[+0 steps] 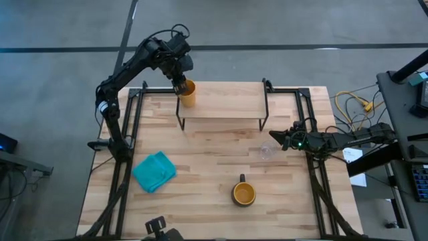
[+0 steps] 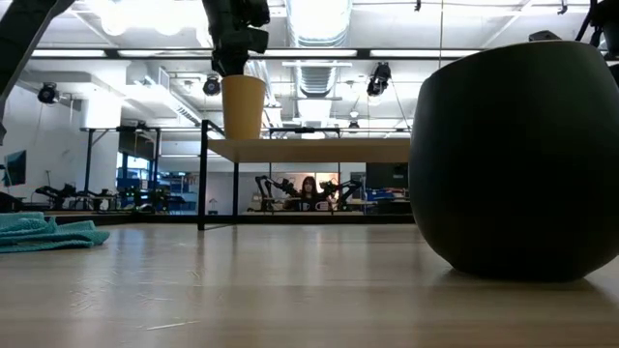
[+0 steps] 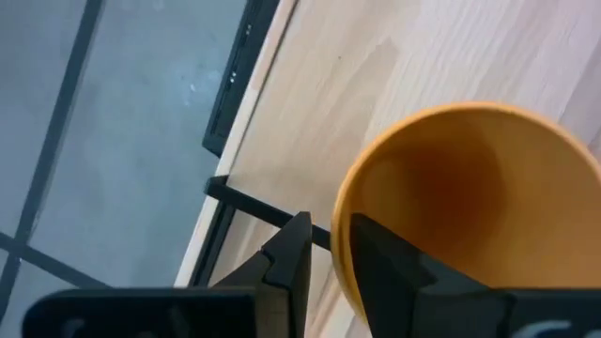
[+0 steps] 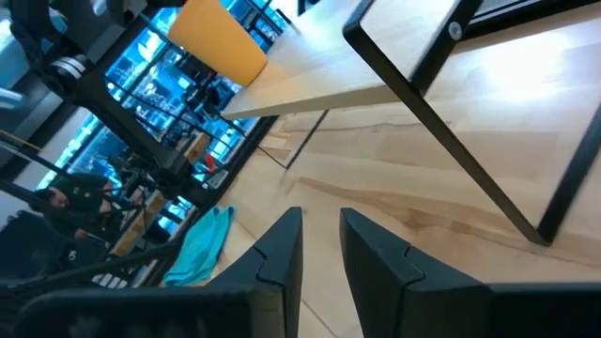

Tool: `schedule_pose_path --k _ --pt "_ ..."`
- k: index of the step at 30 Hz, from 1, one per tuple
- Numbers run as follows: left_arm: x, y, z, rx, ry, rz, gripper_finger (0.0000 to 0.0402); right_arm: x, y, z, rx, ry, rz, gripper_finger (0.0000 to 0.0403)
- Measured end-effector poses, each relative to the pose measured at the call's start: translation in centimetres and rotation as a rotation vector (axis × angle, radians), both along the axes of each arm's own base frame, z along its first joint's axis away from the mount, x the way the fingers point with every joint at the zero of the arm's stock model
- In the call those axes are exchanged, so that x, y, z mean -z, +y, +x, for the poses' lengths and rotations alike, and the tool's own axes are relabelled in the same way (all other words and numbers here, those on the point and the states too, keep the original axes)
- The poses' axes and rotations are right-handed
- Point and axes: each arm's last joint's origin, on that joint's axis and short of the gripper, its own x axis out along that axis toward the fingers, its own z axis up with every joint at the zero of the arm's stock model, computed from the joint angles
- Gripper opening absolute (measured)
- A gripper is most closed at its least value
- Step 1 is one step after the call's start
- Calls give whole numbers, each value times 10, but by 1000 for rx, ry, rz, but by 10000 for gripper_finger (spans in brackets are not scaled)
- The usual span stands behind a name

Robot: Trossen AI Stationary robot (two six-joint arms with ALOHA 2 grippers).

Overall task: Stack small to large cups/mugs on shelf
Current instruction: Put the yellow cup on the shelf, then put the black mug on the shelf

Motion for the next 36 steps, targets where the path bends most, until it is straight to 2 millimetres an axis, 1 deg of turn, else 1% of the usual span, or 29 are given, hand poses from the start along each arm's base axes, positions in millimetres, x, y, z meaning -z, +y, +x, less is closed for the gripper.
schedule_pose_path --k 5,13,15,17,19,22,25,28,32,34,36 --pt "-12 -2 0 3 -45 37 63 -11 0 2 -15 -91 -31 69" --pt "-29 -8 -2 12 -106 70 63 -43 4 0 -144 -377 -152 68" --pt "-32 -12 -1 23 -114 73 63 -48 5 -1 -187 -428 -152 68" --pt "-34 -17 1 39 -125 77 63 -51 6 -1 -223 -436 -121 68" --pt "-37 -22 2 56 -134 81 63 -57 7 2 -261 -417 -92 68" --pt "-43 -32 2 79 -150 91 63 -74 10 8 -322 -368 -98 68" --pt "-49 -42 -1 98 -172 101 63 -100 13 18 -361 -325 -126 68" --pt "-57 -52 -7 90 -206 102 63 -131 17 33 -408 -263 -179 68" --pt "-67 -61 -17 87 -241 116 63 -167 22 55 -458 -94 -297 68" --pt "-72 -66 -23 87 -259 128 63 -181 24 65 -480 23 -352 68" --pt "-77 -69 -29 88 -274 139 63 -192 25 75 -500 144 -370 68"
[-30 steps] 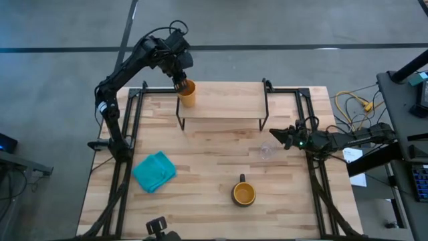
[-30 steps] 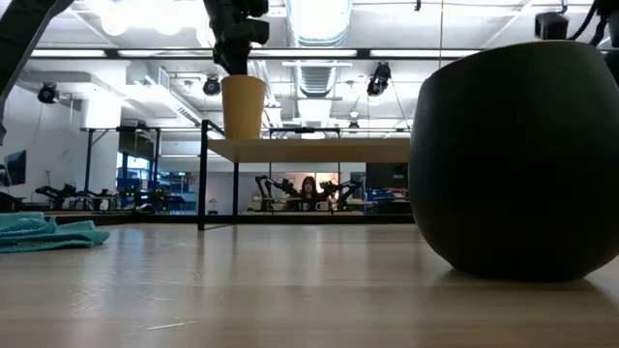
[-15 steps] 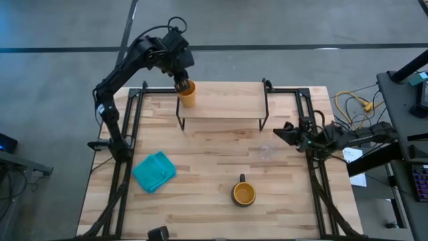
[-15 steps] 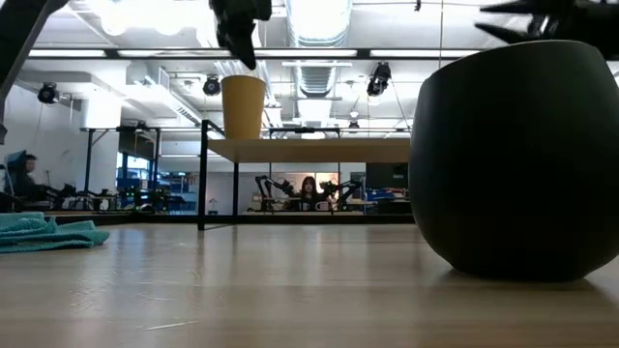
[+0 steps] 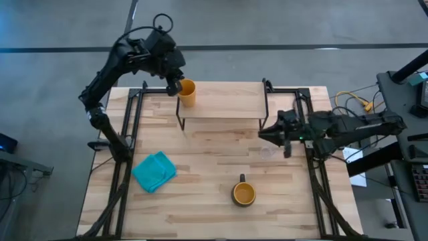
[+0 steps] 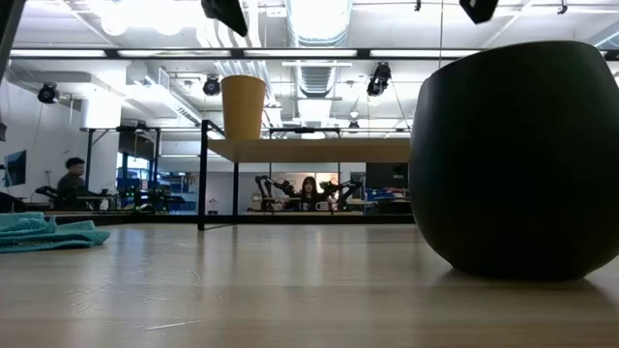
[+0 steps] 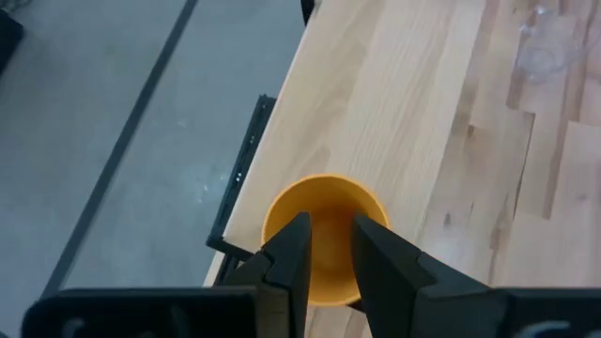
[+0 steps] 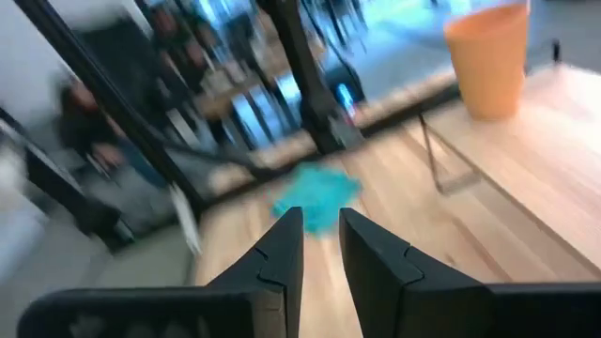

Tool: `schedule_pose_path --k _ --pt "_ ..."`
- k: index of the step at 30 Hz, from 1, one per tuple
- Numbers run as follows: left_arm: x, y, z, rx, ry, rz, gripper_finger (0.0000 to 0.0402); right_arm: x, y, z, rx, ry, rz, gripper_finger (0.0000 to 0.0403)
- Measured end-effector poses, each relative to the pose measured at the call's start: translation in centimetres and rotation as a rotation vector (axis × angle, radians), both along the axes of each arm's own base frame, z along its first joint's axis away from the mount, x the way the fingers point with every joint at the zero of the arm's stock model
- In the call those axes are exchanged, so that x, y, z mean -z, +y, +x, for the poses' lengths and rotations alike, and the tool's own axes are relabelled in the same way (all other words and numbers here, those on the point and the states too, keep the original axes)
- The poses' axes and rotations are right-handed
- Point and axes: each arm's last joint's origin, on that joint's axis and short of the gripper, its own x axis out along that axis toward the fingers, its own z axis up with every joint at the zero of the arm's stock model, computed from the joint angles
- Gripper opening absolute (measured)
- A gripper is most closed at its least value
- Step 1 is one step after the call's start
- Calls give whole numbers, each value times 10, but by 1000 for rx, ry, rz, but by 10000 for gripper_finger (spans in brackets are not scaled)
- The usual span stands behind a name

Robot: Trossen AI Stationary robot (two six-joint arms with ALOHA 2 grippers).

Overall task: Stack small to large cups/mugs on shelf
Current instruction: Put the black mug on the shelf

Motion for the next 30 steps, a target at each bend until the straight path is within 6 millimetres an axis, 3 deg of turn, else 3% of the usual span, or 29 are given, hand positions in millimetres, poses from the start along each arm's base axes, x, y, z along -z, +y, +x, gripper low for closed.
schedule_pose_path --k 7,13,23,30 --pt "-10 -9 -14 0 -35 22 63 -33 10 40 -19 265 -24 68" --pt "-13 -12 -19 5 -44 34 63 -42 21 74 -61 506 104 68" --pt "-16 -14 -23 19 -46 52 63 10 42 113 -68 1179 346 75" --pt "-16 -15 -24 59 -23 89 63 43 61 137 -125 1311 405 93"
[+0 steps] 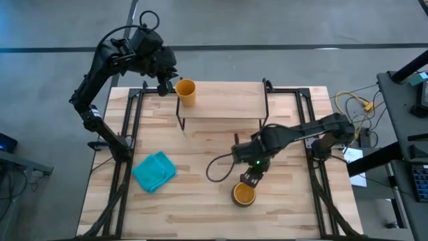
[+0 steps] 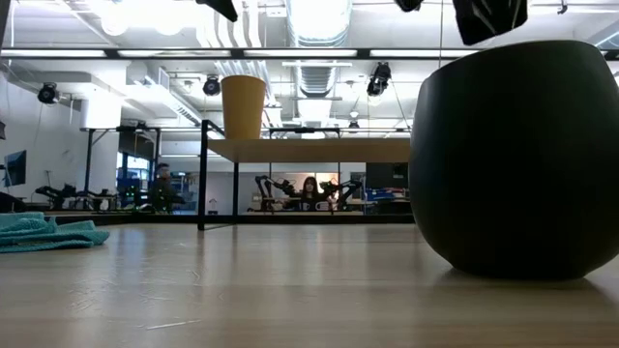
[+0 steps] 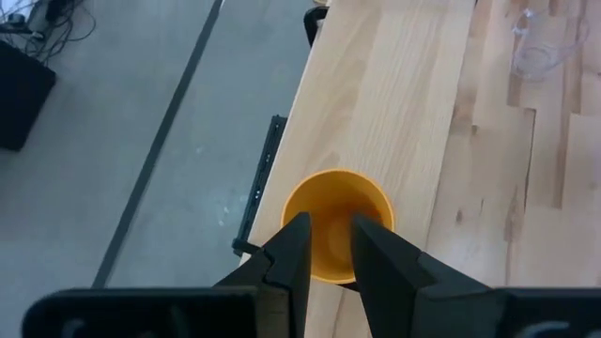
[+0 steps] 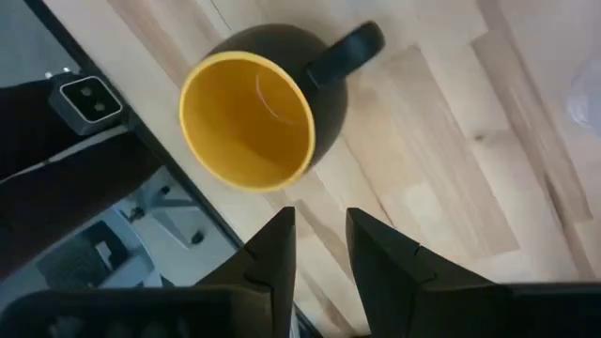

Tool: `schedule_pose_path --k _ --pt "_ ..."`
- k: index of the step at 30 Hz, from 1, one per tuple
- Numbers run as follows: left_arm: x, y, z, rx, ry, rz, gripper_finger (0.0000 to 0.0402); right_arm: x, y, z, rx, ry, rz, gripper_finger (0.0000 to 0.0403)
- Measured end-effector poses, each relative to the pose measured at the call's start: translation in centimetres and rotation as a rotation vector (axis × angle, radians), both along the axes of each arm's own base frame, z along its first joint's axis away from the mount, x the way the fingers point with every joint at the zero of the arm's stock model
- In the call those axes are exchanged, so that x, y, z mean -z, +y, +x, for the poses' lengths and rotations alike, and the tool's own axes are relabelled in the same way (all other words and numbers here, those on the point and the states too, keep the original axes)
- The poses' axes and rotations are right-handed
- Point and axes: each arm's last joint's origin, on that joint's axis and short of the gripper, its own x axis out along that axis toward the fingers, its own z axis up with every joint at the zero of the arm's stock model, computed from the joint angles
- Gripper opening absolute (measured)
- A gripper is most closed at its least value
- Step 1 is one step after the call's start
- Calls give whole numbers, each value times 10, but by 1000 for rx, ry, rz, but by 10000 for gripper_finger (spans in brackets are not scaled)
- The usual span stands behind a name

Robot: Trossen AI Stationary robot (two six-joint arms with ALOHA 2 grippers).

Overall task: Stack small to large cups/mugs on shelf
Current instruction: Put the black mug on the shelf

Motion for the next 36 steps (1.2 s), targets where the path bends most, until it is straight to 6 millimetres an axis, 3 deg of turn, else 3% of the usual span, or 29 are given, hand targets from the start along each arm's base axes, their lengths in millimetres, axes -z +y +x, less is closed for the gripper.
schedule_pose_path --k 10,18,27,36 --pt "0 0 0 1 1 2 63 10 17 22 0 22 -3 93" --pt "0 0 0 1 2 2 63 21 26 22 18 31 -139 93" --pt "0 0 0 1 2 1 63 23 28 23 28 37 -146 93" --pt "0 0 0 1 2 1 63 53 33 36 -19 113 -159 93"
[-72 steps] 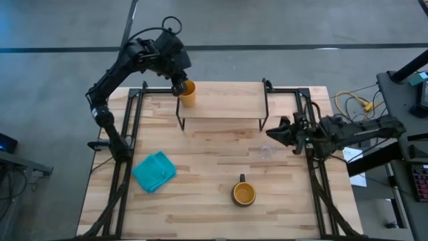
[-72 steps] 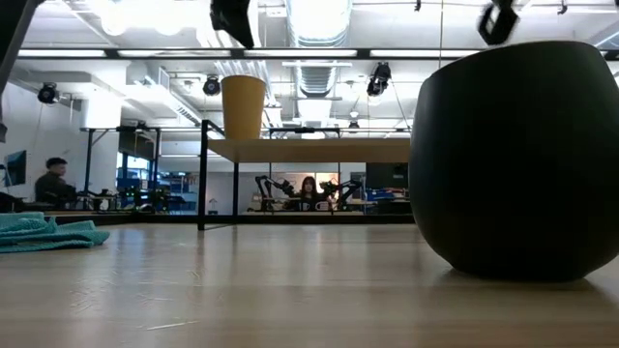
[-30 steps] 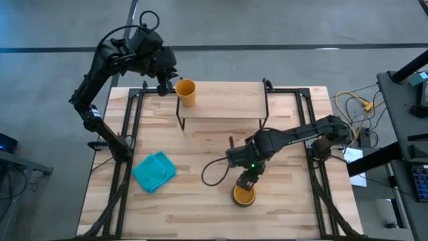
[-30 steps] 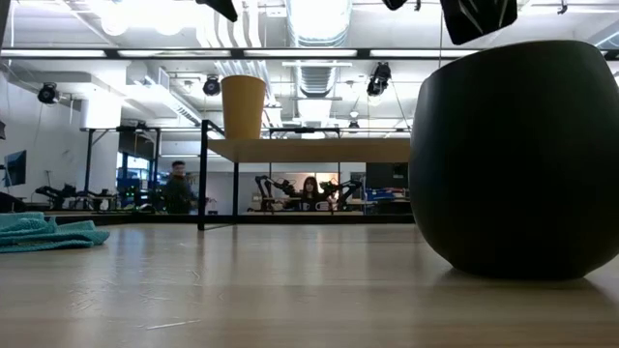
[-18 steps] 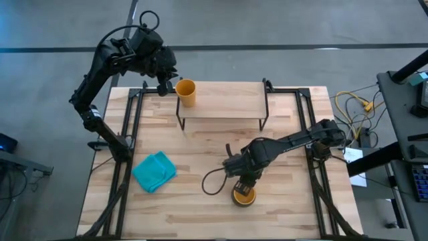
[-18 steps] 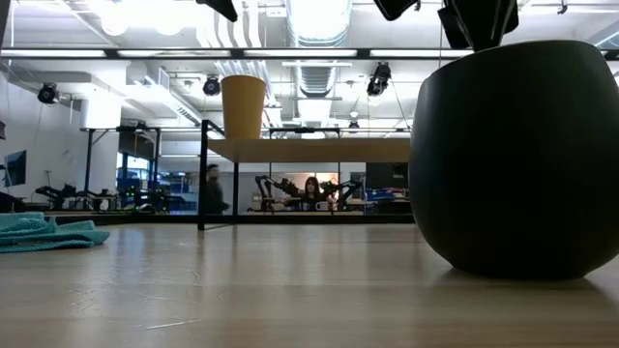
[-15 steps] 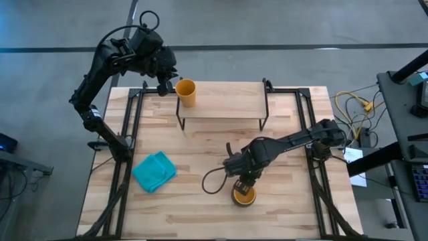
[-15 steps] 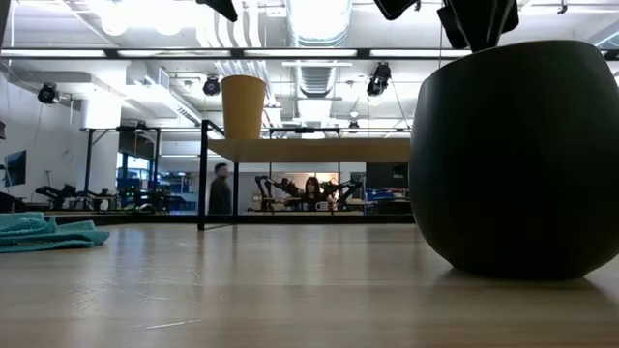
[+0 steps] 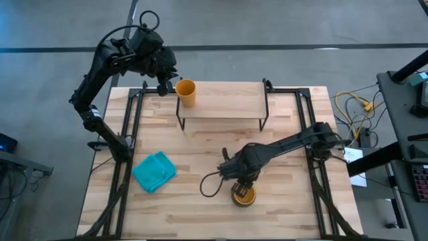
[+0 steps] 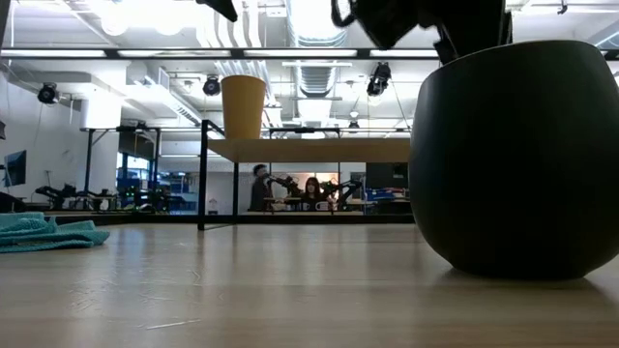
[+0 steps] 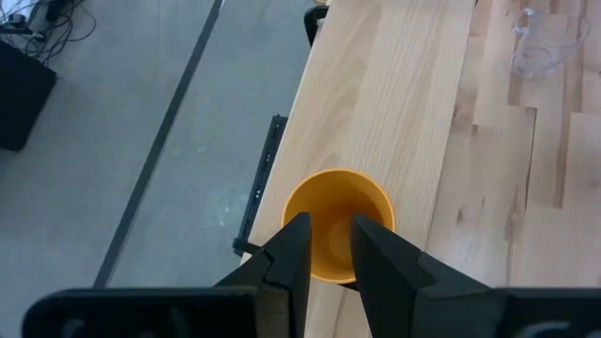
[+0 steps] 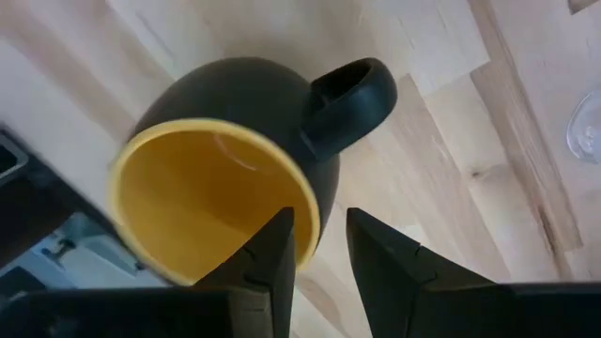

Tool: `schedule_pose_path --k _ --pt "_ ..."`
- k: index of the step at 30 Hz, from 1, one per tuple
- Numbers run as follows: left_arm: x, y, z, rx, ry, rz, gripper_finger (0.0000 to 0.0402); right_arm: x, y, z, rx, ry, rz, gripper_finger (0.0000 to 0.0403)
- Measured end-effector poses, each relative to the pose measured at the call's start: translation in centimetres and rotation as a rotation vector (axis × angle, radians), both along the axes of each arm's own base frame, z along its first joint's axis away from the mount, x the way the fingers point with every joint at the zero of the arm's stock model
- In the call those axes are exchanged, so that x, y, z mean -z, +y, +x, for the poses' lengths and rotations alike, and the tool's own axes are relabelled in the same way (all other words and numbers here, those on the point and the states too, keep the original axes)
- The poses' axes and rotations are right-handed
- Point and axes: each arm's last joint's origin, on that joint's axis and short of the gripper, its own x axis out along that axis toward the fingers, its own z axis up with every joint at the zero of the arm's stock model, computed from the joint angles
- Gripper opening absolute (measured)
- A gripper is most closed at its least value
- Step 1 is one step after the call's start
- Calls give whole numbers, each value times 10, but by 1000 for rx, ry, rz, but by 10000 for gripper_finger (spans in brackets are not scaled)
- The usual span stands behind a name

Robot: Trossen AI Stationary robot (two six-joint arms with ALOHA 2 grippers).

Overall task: Stack small to large cups/mugs on shelf
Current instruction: Put the black mug on the shelf

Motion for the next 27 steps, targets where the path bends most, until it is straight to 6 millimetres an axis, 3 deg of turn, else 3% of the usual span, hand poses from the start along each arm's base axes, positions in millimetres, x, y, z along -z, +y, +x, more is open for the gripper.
schedule_pose_path --k 5,27 --pt "0 0 0 0 0 0 63 14 2 5 -16 37 -12 93" --pt "0 0 0 0 0 -1 63 22 1 5 -63 22 -14 93"
